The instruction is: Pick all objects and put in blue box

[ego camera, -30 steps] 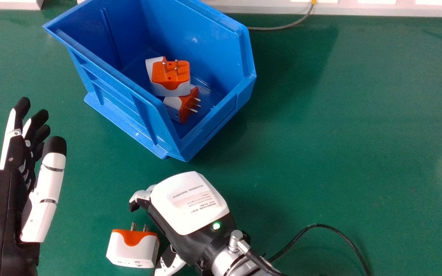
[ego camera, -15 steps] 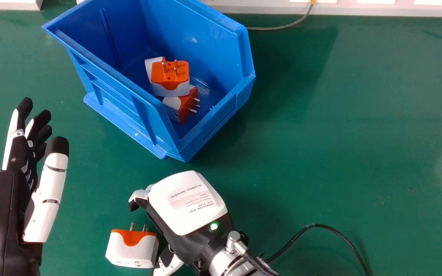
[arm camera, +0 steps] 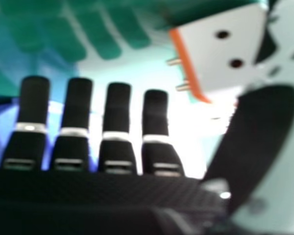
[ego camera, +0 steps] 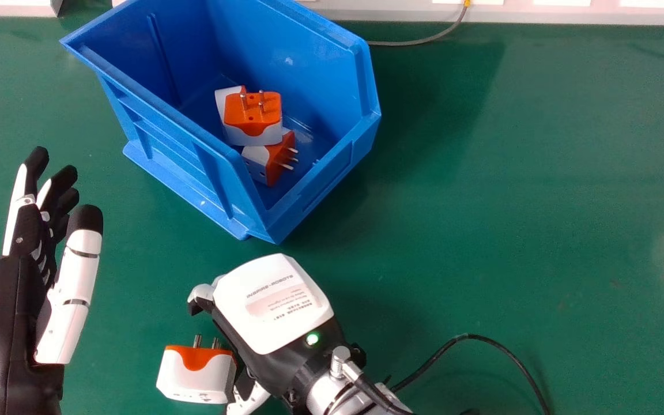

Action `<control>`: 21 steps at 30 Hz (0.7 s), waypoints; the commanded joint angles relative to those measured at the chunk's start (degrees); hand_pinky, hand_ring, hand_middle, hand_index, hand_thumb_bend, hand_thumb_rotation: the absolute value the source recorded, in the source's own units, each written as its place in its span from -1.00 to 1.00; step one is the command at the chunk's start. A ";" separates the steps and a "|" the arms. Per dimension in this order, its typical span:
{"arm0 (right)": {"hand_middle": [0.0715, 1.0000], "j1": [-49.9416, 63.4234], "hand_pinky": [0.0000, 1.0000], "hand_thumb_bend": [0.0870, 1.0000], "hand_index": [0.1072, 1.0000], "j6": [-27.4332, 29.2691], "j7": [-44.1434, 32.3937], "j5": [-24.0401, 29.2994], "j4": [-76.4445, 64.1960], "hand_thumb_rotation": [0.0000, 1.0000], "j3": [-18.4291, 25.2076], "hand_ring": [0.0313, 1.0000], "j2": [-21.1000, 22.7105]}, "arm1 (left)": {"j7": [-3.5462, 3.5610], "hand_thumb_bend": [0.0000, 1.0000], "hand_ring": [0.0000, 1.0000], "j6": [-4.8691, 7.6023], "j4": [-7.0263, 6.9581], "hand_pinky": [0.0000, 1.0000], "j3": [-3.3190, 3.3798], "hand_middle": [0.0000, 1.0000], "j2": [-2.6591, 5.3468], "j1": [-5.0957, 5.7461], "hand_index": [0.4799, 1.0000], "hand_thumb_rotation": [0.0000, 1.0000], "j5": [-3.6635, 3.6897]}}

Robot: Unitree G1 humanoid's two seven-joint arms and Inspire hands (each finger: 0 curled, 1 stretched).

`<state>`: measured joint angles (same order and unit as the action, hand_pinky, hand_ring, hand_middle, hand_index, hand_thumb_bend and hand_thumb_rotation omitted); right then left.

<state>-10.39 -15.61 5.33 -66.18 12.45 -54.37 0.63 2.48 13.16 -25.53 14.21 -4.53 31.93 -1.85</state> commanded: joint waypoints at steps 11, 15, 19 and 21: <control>0.33 -1.18 0.06 0.48 0.25 -1.45 -0.87 -0.24 2.47 -0.55 -1.53 0.27 -3.60 | 0.14 -0.13 0.85 0.50 -1.42 0.90 0.02 0.87 -0.06 -0.62 0.90 0.76 0.75; 0.35 -1.26 0.09 0.43 0.27 -1.60 -1.96 0.31 2.16 -0.55 -1.78 0.29 -3.64 | 0.19 -0.14 0.87 0.77 -1.21 0.94 0.16 0.89 -0.08 -0.71 0.93 0.78 0.78; 0.35 -1.17 0.11 0.39 0.27 -1.07 -3.46 1.82 1.59 -0.56 -1.51 0.30 -3.56 | 0.17 -0.14 0.87 1.00 -0.94 0.94 0.26 0.89 -0.04 -0.87 0.93 0.78 0.93; 0.35 -1.31 0.11 0.39 0.27 -0.87 -3.33 1.72 1.68 -0.58 -1.70 0.31 -3.35 | 0.24 -0.15 0.87 1.27 -0.71 0.93 0.27 0.89 -0.04 -1.08 0.92 0.78 1.17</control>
<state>-12.44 -16.72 2.61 -64.70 13.61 -54.94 -0.61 2.71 13.18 -25.52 14.25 -4.48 31.02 -1.32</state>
